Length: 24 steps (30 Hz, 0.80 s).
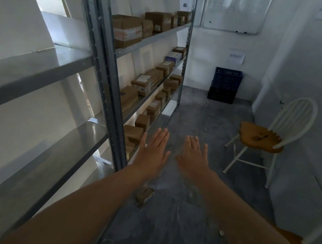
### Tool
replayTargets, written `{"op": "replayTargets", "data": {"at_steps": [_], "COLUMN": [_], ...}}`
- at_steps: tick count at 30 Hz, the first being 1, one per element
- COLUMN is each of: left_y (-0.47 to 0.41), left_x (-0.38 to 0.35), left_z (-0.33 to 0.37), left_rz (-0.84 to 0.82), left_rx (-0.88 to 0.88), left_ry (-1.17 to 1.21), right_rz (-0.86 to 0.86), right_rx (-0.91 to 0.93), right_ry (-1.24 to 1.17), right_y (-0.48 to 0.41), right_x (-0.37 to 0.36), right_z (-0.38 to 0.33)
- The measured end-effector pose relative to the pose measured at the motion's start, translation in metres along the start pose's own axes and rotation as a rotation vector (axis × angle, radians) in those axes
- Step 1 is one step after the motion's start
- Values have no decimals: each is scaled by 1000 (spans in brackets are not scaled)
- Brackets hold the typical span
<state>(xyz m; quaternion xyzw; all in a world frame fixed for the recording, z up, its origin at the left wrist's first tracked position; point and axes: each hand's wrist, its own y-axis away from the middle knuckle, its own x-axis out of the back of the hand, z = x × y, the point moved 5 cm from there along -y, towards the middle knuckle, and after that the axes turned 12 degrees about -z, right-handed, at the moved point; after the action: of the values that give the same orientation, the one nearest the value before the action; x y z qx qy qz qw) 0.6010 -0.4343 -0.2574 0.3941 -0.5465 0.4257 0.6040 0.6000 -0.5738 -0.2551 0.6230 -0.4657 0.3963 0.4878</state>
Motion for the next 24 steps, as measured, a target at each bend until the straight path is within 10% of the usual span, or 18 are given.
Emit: {"op": "replayTargets", "data": {"at_steps": [24], "left_y": [-50], "left_x": [-28], "left_z": [-139], "left_rz": [-129], "left_rx": [-52], "left_ry": [85], "right_rz": [-71], "right_rx": [15], "right_ry": [101], "right_y": [-106], "right_x": [-33], "right_z": [-113]}}
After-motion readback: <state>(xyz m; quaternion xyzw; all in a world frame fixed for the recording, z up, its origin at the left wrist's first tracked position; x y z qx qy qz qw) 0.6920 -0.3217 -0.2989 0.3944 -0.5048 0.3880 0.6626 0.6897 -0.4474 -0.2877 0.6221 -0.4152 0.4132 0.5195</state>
